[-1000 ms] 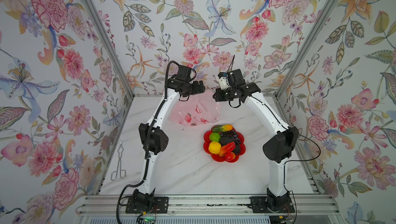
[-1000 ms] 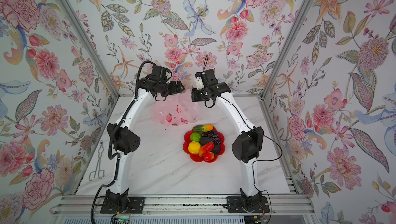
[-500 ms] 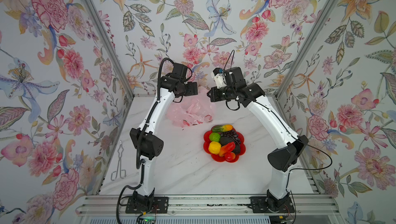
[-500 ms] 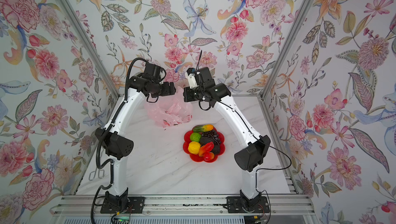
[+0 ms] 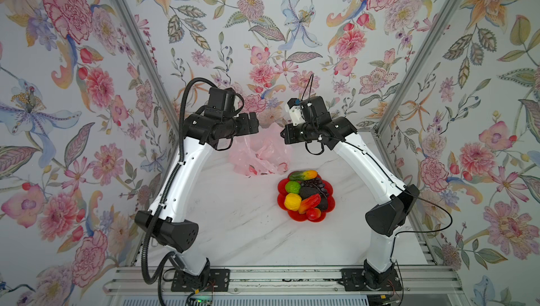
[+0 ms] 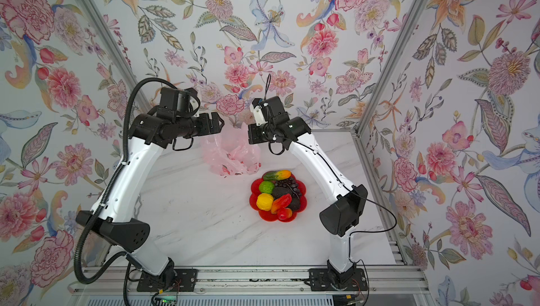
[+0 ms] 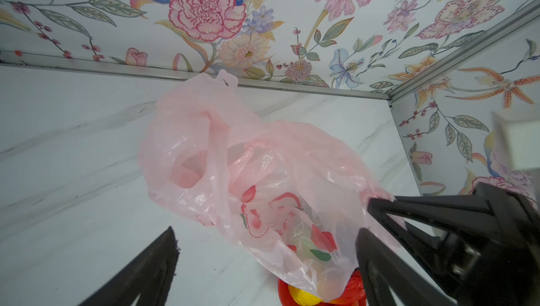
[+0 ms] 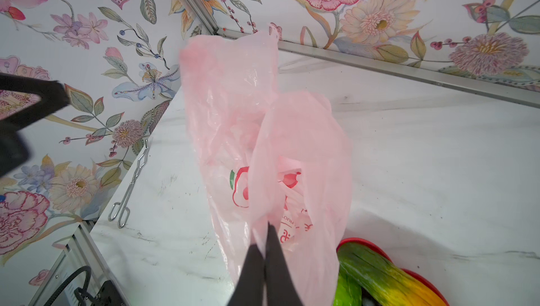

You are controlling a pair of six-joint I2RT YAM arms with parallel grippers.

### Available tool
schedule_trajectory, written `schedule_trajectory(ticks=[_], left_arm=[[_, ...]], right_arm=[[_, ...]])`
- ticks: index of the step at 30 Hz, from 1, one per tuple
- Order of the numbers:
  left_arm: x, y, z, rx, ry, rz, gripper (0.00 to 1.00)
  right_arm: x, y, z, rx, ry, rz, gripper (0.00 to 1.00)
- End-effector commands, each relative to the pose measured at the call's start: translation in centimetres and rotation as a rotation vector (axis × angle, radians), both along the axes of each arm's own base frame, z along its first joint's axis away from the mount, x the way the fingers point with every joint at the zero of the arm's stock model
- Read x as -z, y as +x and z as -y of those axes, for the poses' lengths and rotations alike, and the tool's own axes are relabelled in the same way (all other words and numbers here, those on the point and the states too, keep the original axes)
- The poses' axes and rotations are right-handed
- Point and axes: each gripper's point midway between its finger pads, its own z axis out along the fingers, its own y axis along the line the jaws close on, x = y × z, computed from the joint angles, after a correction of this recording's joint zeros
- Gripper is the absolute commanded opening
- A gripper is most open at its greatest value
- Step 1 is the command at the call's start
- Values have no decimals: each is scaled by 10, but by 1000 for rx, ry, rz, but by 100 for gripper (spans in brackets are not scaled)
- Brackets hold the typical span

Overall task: Place the fruits into the plastic bag
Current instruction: Open the plastic bag at the top-center of the table.

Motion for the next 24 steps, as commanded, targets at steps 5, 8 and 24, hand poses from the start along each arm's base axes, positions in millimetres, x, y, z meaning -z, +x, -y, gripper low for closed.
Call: schedule_trajectory(ticks=[5,8,24], left_arm=[[52,-2,-19,-53,17,-88,93],[54,6,-18,-53,7,-73,91],[90,72,-33,-78,135,-86,82]], right_arm=[[-11,-18,-12,-25,5,27,0],[-15,-23,-13,-31,6,36,0],[-28,-54,-41,-83,26,57,0]])
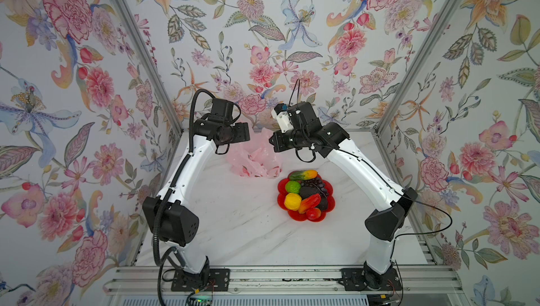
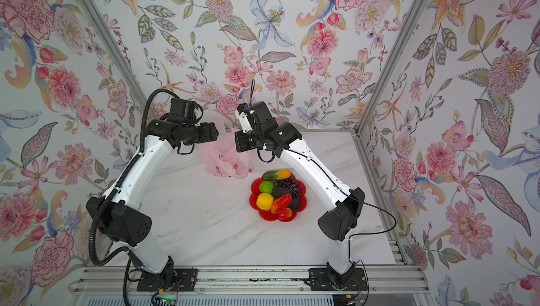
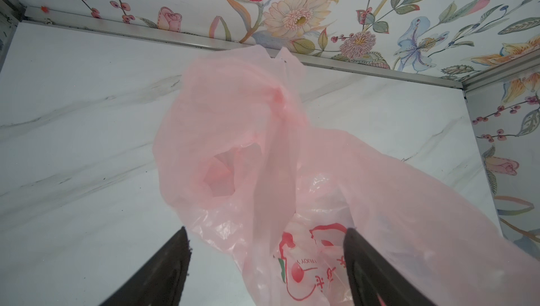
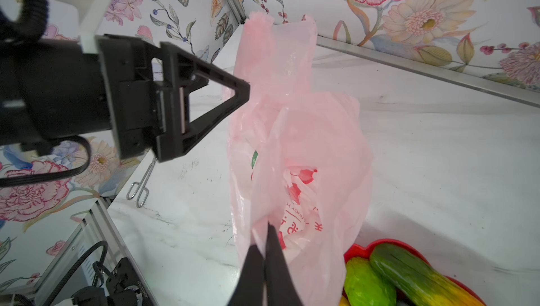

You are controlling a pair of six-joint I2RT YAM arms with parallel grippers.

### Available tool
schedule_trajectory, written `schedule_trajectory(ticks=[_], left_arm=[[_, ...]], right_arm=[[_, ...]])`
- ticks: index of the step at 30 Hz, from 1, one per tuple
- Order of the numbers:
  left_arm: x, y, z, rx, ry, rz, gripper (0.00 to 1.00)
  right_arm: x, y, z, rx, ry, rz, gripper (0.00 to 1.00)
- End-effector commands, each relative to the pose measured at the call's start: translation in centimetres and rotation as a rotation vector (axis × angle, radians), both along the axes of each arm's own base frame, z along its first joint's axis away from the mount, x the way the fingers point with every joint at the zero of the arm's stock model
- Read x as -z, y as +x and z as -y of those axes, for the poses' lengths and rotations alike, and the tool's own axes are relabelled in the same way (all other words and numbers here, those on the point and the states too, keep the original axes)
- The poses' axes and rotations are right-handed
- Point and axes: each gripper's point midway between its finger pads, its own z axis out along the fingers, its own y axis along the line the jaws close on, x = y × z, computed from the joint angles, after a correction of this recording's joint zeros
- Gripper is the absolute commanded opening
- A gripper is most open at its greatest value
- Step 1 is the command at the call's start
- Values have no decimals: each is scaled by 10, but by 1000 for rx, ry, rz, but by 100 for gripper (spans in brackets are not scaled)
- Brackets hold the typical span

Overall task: Place the fruits into the plastic bag
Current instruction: Open the plastic bag at the top-center of the table.

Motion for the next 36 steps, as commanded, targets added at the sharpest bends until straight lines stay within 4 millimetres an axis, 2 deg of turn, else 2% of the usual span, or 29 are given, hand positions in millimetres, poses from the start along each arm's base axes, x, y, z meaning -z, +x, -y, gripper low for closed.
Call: schedule_trajectory(ticks=[1,6,10,14,16,19,22,26,28,29,31,32,33,34,36], left_arm=[[-6,24,-2,-6,28,55,82],[-2,50,-1,-10,69,59,74],[5,56,-5,-13,112,28,55],[12,53,-6,-13,118,-1,12],[10,50,-6,-9,114,-5,0],[6,42,-9,-5,129,-11,0],[-7,30,-16,-18,136,-2,0],[-26,15,-31,-53,140,30,0],[-32,18,-39,-83,96,43,0],[-42,23,-42,-97,55,59,0],[-80,36,-43,-115,-17,140,0],[-113,41,-42,-121,-51,221,0],[-153,43,-39,-112,-102,327,0],[-186,41,-35,-96,-155,426,0],[-263,22,-25,-33,-263,659,0]], right_arm=[[-21,-10,0,6,33,31,0],[-19,-16,-4,0,29,25,0],[-19,-14,-4,8,28,29,0],[-22,-11,-3,16,30,36,0],[-21,-9,-2,24,27,37,0],[-18,-4,3,51,16,36,0],[-11,10,20,145,0,25,0],[4,48,58,331,-3,-17,0],[3,78,79,422,19,-20,0],[-4,95,86,454,46,-6,0],[-40,122,91,477,121,84,0],[-68,130,91,472,166,161,0],[-104,133,89,454,219,264,0],[-133,132,85,432,257,354,0],[-203,111,79,365,351,577,0]])
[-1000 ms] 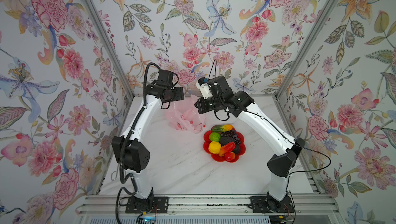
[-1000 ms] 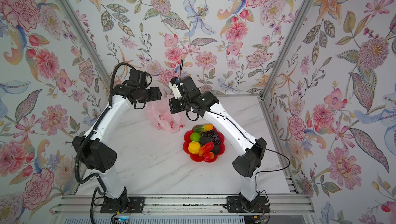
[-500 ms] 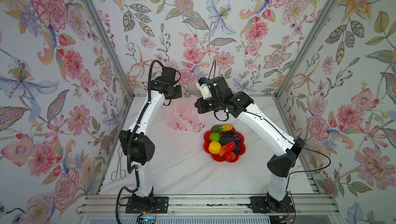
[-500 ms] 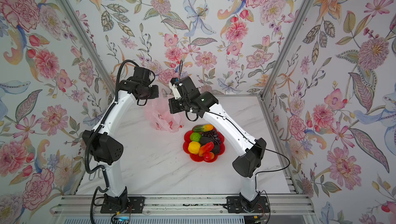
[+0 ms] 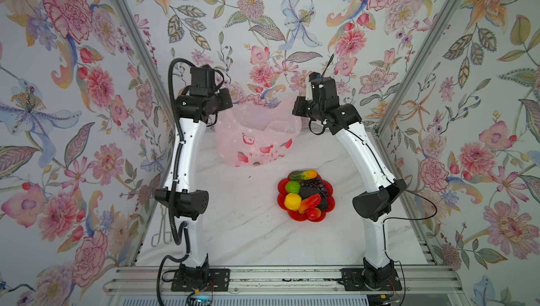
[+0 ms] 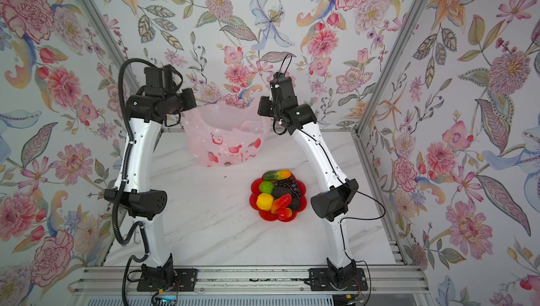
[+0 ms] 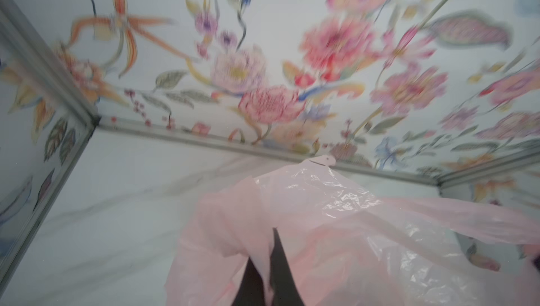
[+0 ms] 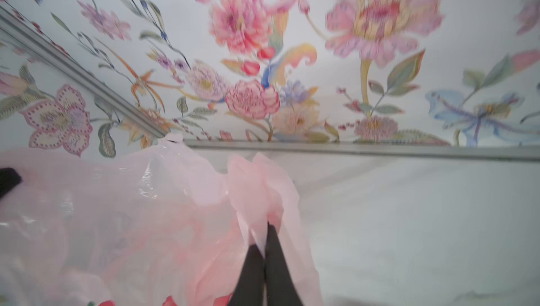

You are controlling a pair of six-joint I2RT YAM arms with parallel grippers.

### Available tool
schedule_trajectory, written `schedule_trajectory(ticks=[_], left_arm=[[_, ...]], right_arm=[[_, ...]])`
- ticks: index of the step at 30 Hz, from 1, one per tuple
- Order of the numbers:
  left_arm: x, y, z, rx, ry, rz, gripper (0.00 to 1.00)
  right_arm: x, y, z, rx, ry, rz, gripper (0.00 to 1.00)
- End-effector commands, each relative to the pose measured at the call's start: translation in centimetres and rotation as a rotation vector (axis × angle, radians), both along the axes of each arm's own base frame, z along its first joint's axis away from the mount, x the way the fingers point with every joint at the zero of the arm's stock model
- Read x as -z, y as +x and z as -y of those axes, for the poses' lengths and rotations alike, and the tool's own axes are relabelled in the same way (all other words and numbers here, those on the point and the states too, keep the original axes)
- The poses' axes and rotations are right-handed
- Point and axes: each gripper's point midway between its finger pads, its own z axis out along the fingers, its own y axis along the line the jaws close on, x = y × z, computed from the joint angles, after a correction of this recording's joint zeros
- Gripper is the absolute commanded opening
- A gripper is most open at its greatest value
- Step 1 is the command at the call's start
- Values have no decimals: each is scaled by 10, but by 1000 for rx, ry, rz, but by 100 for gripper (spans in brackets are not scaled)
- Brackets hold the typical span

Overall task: Place the fruits into the plastic bag
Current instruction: Open the plastic bag at the top-center of the table.

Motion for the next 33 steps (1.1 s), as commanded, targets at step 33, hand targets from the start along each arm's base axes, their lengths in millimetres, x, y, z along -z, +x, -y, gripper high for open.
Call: schedule_trajectory(ticks=[33], left_arm=[[168,-139,-24,21,103,-324,0]], right_arm=[[98,-91,-39,-166,7,-139,0]])
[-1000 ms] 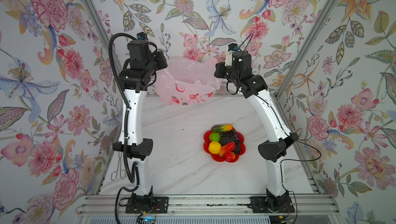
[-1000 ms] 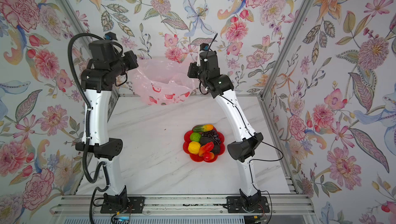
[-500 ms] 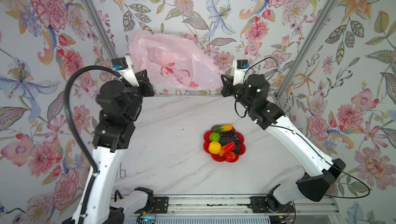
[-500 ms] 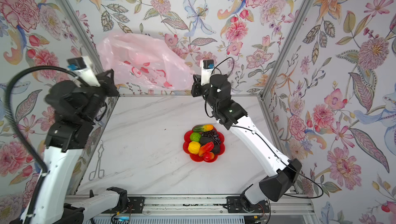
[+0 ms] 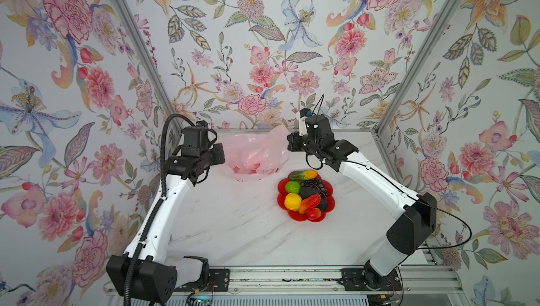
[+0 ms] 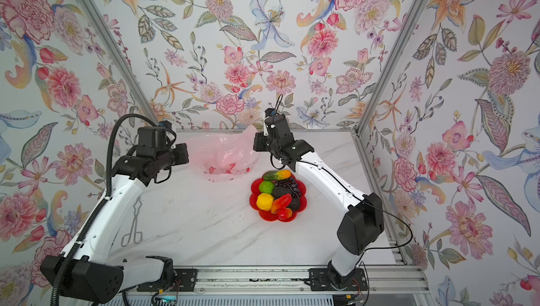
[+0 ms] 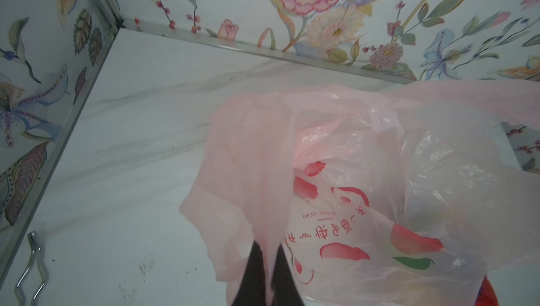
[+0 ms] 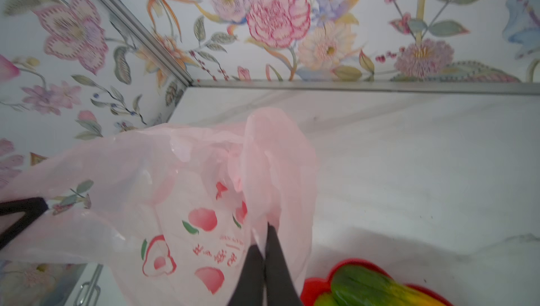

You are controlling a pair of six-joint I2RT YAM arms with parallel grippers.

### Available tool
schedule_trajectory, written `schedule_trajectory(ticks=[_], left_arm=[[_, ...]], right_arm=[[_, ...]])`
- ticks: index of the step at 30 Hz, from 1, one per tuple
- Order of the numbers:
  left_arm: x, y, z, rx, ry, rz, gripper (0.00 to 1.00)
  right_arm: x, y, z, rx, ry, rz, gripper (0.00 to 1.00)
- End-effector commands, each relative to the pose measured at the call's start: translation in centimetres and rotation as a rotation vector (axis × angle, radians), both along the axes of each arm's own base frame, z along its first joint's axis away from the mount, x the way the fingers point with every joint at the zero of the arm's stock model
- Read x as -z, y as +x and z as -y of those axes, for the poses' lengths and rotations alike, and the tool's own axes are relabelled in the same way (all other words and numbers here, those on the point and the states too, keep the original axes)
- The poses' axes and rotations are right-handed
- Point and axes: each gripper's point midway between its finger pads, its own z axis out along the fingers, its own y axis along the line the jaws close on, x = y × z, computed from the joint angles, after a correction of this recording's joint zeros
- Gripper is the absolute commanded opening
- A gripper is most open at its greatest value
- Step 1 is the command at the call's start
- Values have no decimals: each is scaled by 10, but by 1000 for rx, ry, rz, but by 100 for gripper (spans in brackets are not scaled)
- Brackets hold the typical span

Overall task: Place the fruits into the plastic bag
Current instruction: Open the plastic bag at the top-center of the table.

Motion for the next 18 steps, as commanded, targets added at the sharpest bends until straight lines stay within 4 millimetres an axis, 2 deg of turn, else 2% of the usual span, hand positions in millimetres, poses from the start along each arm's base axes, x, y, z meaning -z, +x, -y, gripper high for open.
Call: schedule_trajectory(ticks=[1,3,5,6,7,8,9,11,13,14,16,17,18], left_arm=[[15,7,2,-11,-24,-79,0],[17,21,2,-29,-38,-98,0],[4,46,5,-37,-82,-90,0],[-15,59,8,-37,-100,-56,0],[-39,76,14,-28,-116,-3,0],[-83,86,20,-12,-131,106,0],[-127,88,25,-5,-133,218,0],[-230,67,34,10,-114,487,0],[-305,29,33,6,-104,694,0],[-333,5,35,23,-105,782,0],[-363,-29,37,48,-94,898,0],[-375,-57,35,69,-86,967,0],[-372,-68,36,80,-72,998,0]], right_arm=[[3,6,-13,-3,13,-18,0],[6,21,-17,18,16,-28,0],[-14,48,-12,63,40,30,0],[-34,56,-15,64,57,88,0],[-66,61,-20,59,78,179,0],[-104,60,-24,52,93,288,0],[-139,54,-27,47,97,394,0],[-228,14,-38,14,103,669,0],[-293,-29,-34,10,112,880,0],[-317,-50,-29,8,118,960,0],[-336,-76,-22,4,111,1037,0],[-336,-82,-18,5,105,1047,0],[-330,-84,-14,8,97,1043,0]])
